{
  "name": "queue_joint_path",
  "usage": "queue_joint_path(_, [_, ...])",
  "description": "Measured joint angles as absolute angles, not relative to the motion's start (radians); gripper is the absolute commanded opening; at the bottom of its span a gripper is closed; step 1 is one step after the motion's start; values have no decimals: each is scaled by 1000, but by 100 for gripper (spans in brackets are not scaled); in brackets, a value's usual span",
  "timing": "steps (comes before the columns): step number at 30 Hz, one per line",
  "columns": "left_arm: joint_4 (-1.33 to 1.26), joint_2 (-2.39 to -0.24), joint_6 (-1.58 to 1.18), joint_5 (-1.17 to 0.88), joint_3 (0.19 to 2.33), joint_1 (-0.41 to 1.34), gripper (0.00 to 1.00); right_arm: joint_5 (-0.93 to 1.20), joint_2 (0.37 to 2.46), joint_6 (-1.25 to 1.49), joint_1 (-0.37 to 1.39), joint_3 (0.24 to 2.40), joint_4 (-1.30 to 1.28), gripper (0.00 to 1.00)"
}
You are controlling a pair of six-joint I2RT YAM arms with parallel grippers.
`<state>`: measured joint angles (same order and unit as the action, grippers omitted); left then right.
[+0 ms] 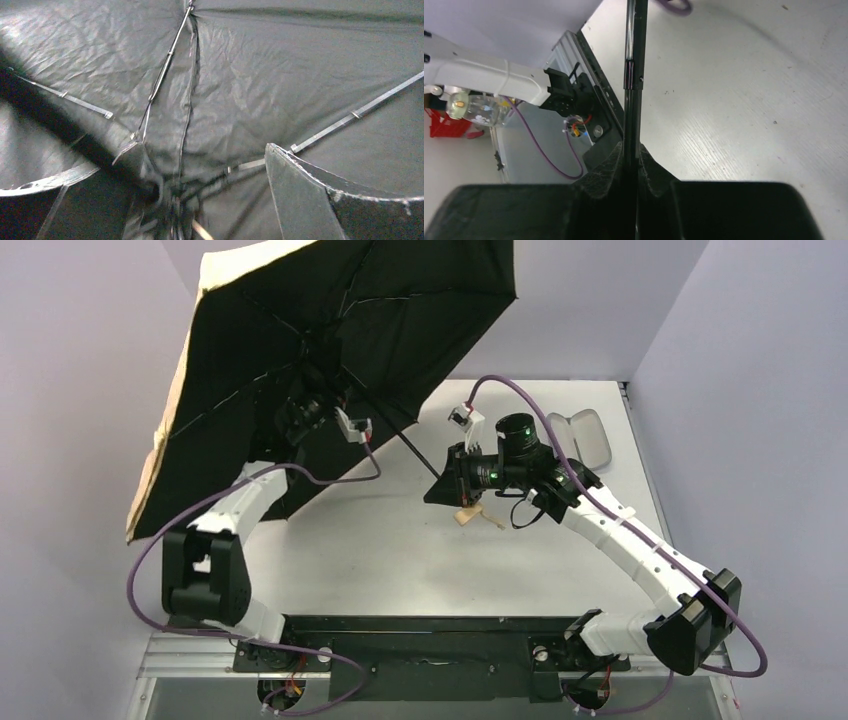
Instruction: Open the umbrella
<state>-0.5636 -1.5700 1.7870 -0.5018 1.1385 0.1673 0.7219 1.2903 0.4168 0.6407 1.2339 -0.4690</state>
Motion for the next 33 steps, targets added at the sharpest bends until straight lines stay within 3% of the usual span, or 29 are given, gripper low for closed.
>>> queue_joint_path(1, [-555, -1533, 1782, -516, 1110, 162, 99, 723, 1286, 440, 643, 1228, -452, 0])
queue_joint_path(12, [-445, -1217, 1619, -751, 894, 176, 99, 677, 1284, 580, 622, 1200, -290, 0])
queue_joint_path(16, [-353, -1157, 1296, -715, 936, 205, 94, 607, 1261, 592, 617, 1165, -237, 0])
queue_joint_path(23, [-194, -1195, 418, -588, 1235, 208, 82, 443, 1179, 595, 620, 1069, -163, 0])
queue_joint_path(27, [-195, -1259, -9, -586, 1325, 222, 82, 362, 1167, 588, 634, 1048, -116, 0])
queue_joint_path(33, [-189, -1384, -410, -541, 1372, 309, 81, 246, 1164, 564, 680, 1037, -60, 0])
